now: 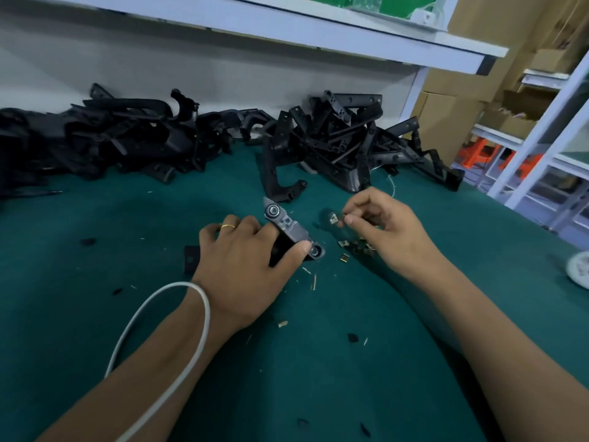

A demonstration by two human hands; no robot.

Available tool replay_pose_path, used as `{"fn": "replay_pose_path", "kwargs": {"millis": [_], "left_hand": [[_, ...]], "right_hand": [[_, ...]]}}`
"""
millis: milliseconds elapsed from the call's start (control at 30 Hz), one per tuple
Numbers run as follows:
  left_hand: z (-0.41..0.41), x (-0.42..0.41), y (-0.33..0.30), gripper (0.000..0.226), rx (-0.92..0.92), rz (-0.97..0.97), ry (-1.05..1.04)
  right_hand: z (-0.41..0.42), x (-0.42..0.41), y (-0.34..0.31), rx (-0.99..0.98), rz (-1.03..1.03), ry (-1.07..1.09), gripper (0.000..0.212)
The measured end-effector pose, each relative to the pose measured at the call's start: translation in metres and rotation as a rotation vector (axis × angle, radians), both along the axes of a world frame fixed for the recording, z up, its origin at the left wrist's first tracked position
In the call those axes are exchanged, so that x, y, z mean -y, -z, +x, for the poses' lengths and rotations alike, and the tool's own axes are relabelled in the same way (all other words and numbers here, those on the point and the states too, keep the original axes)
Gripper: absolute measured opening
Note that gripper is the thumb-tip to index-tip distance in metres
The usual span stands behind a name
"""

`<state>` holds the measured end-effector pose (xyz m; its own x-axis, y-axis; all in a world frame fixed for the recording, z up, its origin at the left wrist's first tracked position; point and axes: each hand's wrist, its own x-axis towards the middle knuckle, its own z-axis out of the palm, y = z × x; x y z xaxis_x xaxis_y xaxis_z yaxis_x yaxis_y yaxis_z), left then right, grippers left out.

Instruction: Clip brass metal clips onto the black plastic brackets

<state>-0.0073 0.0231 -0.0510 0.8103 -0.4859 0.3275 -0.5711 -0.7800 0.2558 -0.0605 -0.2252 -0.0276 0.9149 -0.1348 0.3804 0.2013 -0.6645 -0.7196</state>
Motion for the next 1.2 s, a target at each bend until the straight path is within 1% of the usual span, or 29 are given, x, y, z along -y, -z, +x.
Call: {"fn": "replay_pose_path", "kwargs": {"millis": [100, 200, 333, 433, 500, 667, 833, 933, 1200], "left_hand": [[0.001, 0.0, 0.001, 0.08, 0.024, 0.005, -0.026], [0.003, 0.0, 0.003, 0.078, 0.045, -0.001, -0.051], [0.003, 0.001, 0.004, 0.076, 0.056, -0.005, -0.057], [0.003, 0.001, 0.003, 0.079, 0.044, 0.017, -0.025], [0.002, 0.002, 0.002, 0.081, 0.038, 0.028, 0.001], [-0.001, 0.004, 0.001, 0.08, 0.034, 0.031, 0.058], [-0.002, 0.004, 0.0, 0.08, 0.032, 0.033, 0.071], [-0.003, 0.004, -0.001, 0.078, 0.027, 0.041, 0.07], [-0.005, 0.003, -0.002, 0.075, 0.018, 0.025, 0.09]], "right_hand": [[0.003, -0.007, 0.004, 0.024, 0.06, -0.056, 0.011], [0.003, -0.011, 0.005, 0.019, 0.116, -0.065, 0.015], [0.0, -0.023, -0.001, 0.054, 0.317, -0.103, 0.019], [-0.002, -0.037, -0.002, 0.1, 0.429, -0.148, 0.013], [-0.002, -0.046, 0.0, 0.108, 0.475, -0.172, 0.013], [0.001, -0.064, 0.005, 0.131, 0.448, -0.157, 0.016], [0.002, -0.069, 0.008, 0.119, 0.499, -0.117, 0.015], [0.001, -0.07, 0.008, 0.113, 0.535, -0.129, 0.015], [0.0, -0.071, 0.007, 0.129, 0.553, -0.145, 0.016]]}}
